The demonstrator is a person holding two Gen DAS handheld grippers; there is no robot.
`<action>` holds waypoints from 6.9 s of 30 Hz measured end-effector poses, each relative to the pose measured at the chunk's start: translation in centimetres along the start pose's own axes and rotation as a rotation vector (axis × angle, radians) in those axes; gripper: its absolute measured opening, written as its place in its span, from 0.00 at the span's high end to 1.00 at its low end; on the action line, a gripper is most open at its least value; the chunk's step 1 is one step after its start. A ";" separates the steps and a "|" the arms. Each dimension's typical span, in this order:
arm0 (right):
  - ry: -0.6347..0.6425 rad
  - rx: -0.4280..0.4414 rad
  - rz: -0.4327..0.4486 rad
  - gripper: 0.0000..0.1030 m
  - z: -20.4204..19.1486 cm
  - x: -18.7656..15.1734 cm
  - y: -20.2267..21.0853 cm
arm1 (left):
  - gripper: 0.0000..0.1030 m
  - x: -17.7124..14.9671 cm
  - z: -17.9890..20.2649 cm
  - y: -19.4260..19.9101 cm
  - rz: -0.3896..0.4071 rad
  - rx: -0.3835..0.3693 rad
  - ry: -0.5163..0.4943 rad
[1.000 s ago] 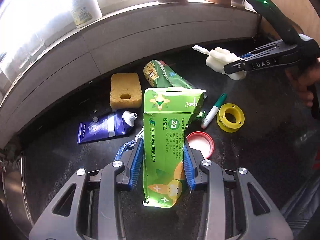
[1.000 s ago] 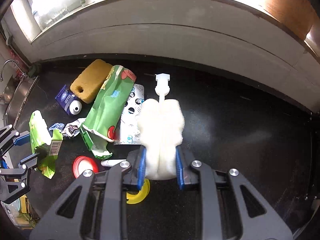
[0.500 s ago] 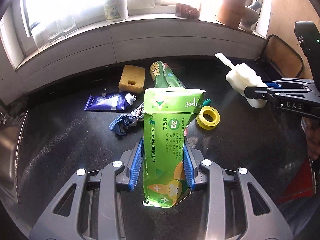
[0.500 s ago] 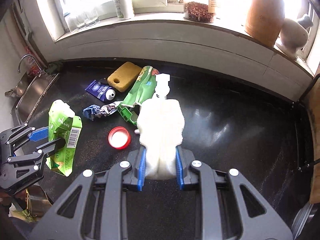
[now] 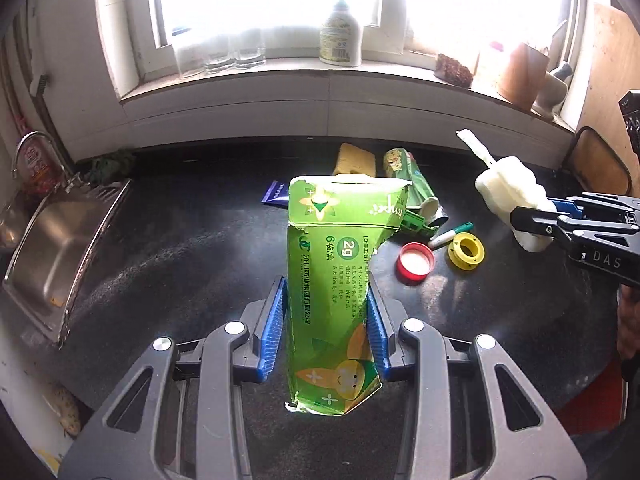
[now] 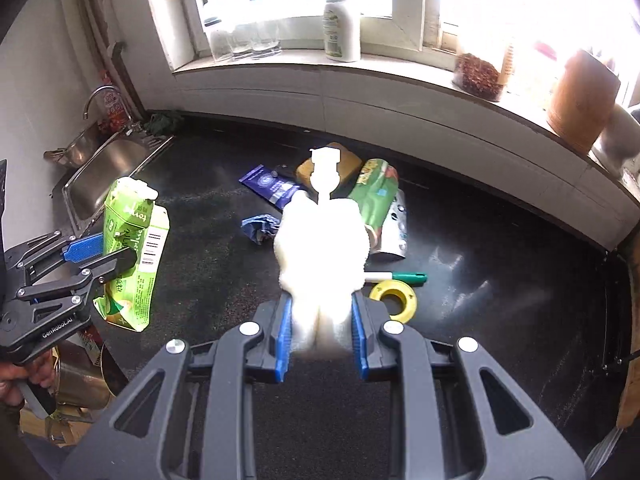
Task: Collect trash
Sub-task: 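Carry carton and foam to the bin and open both tools over it, then return both tools to the counter trash, then grasp the blue foil wrapper with left tool while right tool grasps yellow tape roll, then carry wrapper and tape roll to the bin and open both tools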
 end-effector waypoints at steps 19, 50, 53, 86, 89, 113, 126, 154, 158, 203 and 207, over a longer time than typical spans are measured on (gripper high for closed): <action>0.592 0.558 -0.327 0.76 -39.7 -14.4 -5.0 | 0.64 -32.2 -19.3 11.5 -0.261 0.419 0.669; 0.701 0.446 -0.581 0.28 -50.8 -26.1 -20.5 | 0.25 -47.3 -24.2 1.8 -0.333 0.357 0.823; 0.707 0.462 -0.563 0.26 -50.2 -25.0 -18.9 | 0.25 -46.4 -24.0 2.8 -0.336 0.363 0.798; -0.152 -0.070 0.116 0.14 3.9 -0.1 6.1 | 0.11 3.0 6.0 -1.2 0.042 -0.110 -0.202; -0.176 -0.087 0.113 0.14 5.5 -0.5 6.0 | 0.11 3.2 6.4 -1.8 0.032 -0.123 -0.216; -0.067 -0.126 -0.143 0.14 11.1 -4.5 -12.5 | 0.11 3.1 5.8 -21.5 -0.090 -0.144 -0.456; -0.001 -0.116 -0.150 0.46 10.4 -3.9 -15.9 | 0.42 4.3 6.1 -24.3 -0.070 -0.287 -0.449; -0.014 -0.105 0.009 0.47 6.5 -3.2 -2.7 | 0.67 1.4 6.8 -7.4 -0.035 -0.135 -0.244; -0.004 -0.097 0.020 0.47 5.9 -3.2 -2.1 | 0.67 0.9 6.5 -6.7 -0.030 -0.119 -0.235; 0.768 0.511 -0.493 0.47 -49.7 -25.7 -16.7 | 0.67 -45.7 -21.4 4.6 -0.247 0.388 0.773; 0.779 0.488 -0.513 0.47 -50.7 -26.9 -18.9 | 0.66 -47.3 -22.3 3.4 -0.236 0.356 0.800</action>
Point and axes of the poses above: each gripper's, at about its wrist camera, not at the fingertips, and y roughly against the way its jaws point, z to its right, x to its top, the point moved 5 cm from there along -y, roughly the way its jaws point, and after that the axes turned 11 degrees about -y, right-handed, at the moved point
